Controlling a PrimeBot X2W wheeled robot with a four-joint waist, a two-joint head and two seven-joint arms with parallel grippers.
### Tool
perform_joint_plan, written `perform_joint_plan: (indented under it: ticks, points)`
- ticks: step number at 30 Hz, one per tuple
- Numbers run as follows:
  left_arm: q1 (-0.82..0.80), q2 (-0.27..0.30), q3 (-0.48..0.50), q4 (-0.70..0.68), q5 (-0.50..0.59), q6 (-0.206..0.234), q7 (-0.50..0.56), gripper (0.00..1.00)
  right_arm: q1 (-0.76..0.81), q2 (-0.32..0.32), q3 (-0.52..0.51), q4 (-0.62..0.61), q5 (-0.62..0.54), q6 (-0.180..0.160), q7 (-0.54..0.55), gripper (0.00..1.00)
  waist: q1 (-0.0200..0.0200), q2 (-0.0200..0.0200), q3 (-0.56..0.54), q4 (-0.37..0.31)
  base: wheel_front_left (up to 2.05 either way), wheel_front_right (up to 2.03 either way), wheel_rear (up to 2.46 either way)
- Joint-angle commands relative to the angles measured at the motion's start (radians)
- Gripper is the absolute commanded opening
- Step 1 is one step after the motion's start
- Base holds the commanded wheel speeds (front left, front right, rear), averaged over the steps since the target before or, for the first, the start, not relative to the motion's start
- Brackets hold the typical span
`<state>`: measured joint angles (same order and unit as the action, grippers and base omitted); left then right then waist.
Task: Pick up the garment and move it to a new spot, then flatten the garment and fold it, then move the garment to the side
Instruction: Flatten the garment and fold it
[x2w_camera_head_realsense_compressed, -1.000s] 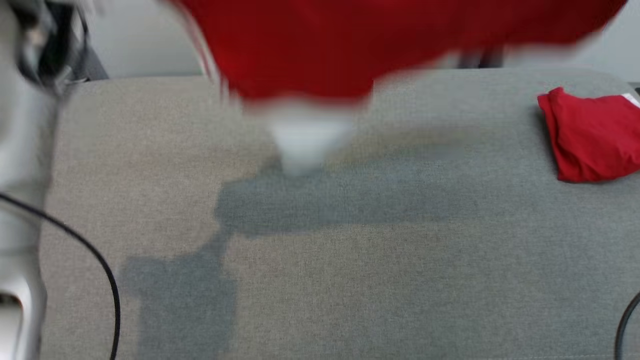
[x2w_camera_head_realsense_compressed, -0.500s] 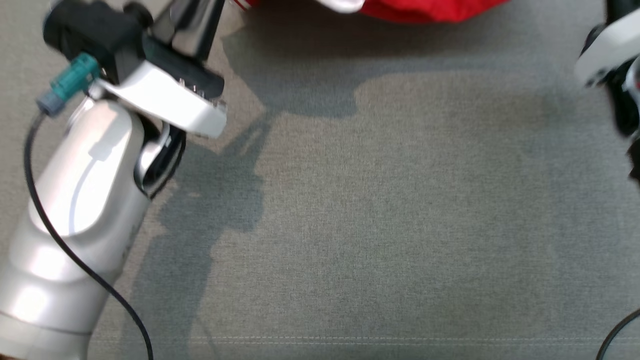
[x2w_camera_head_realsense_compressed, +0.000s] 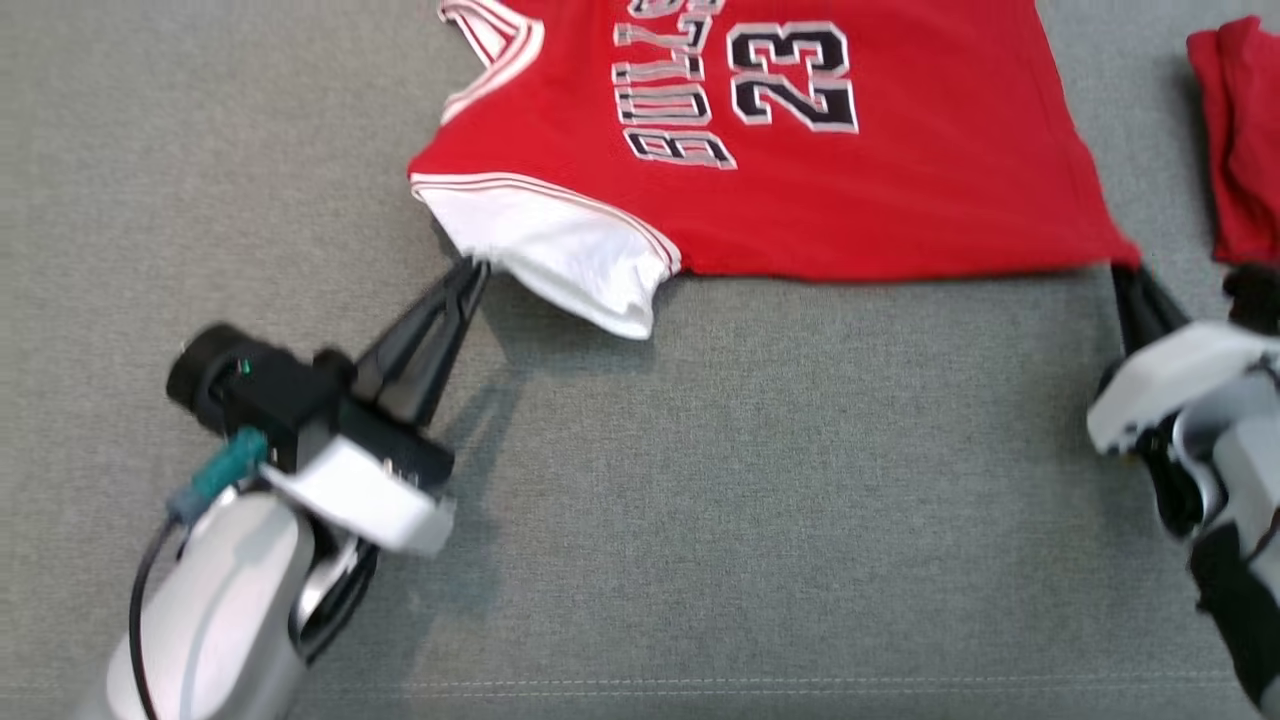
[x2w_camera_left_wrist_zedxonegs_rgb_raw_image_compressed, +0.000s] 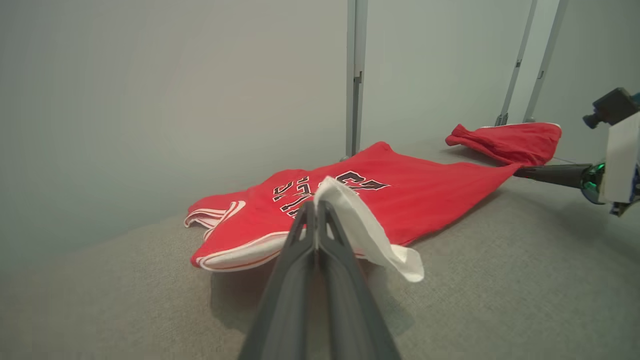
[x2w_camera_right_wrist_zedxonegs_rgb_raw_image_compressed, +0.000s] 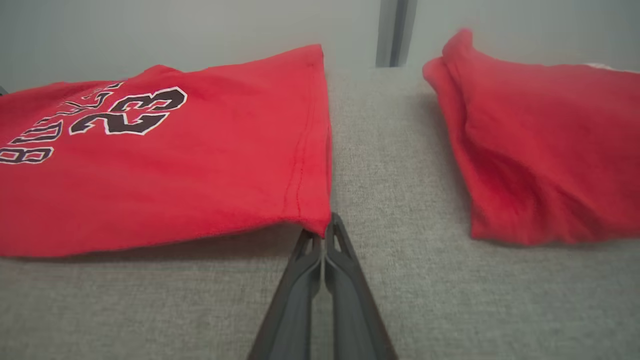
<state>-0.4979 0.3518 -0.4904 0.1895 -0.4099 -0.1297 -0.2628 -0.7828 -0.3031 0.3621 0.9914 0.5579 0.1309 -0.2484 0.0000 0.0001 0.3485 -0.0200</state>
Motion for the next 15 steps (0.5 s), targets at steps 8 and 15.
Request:
perform_joint_plan:
  ticks: [8,15]
  points:
    - [0.235,0.028,0.083,-0.156,0.034,-0.001,0.001,0.0,0.197,-0.063,0.108,-0.04,0.132,0.0,-0.011,0.0,0.0,-0.0001,-0.116,0.027,0.0,0.0,0.0]
    - [0.36,0.047,0.1,-0.219,0.052,-0.001,0.001,0.0,0.27,-0.11,0.127,-0.06,0.196,0.0,-0.013,0.0,0.0,-0.0001,-0.165,0.037,0.0,0.0,0.0]
